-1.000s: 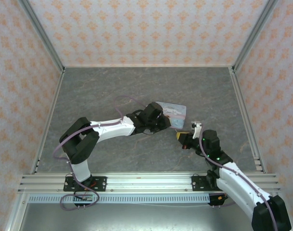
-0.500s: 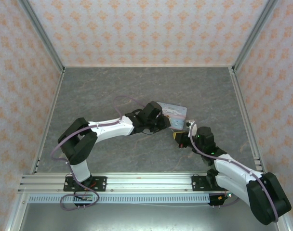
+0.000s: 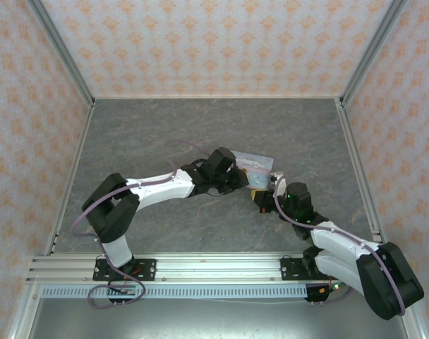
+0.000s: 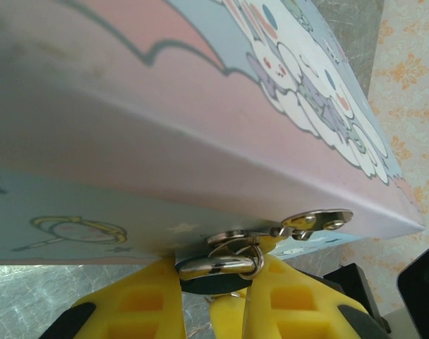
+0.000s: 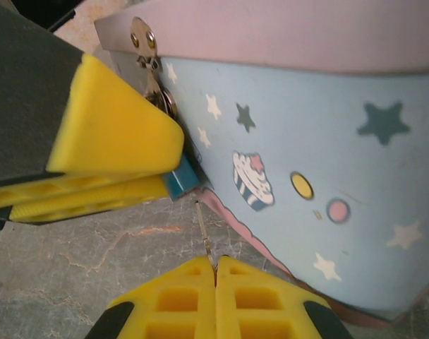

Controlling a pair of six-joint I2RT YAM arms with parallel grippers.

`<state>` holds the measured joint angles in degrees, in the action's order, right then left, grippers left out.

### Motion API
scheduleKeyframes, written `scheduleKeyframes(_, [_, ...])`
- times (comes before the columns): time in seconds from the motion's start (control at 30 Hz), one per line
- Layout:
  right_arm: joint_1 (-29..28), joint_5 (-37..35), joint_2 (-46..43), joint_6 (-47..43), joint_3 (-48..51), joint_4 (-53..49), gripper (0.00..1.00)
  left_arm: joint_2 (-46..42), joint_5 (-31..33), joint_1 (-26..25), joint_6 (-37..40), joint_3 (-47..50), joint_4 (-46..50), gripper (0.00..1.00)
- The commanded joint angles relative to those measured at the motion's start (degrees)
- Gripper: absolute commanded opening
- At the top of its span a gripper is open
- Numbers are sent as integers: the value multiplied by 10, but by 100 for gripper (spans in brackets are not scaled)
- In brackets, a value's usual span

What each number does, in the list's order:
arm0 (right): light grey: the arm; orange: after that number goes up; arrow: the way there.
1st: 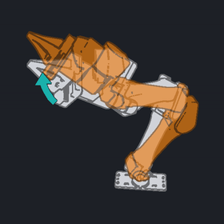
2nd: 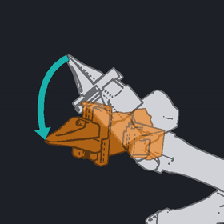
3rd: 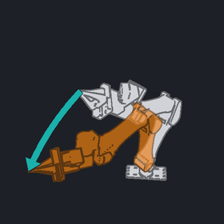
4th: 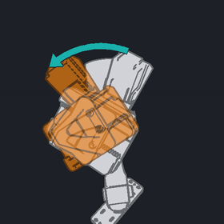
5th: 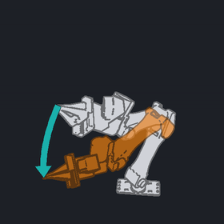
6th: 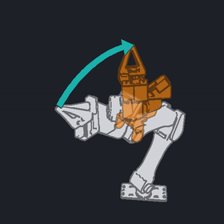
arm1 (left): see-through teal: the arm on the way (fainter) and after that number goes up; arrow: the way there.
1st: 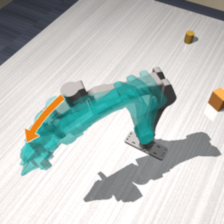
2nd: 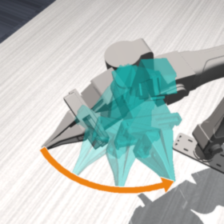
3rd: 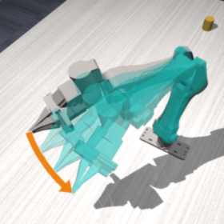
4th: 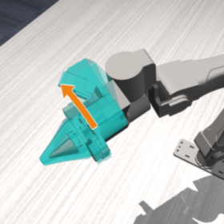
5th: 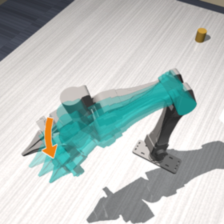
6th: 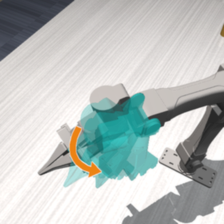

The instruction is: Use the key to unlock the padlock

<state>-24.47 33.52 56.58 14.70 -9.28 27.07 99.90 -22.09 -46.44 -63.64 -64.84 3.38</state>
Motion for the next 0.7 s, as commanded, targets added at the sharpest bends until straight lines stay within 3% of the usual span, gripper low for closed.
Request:
scheduleKeyframes(0.0, [-4, 8, 5, -13, -23, 34, 0, -22, -3, 2, -2, -26, -16, 10])
scheduleKeyframes(0.67, [-11, 12, 25, -11, -31, 52, 0, -26, -7, 8, -11, -19, -25, 10])
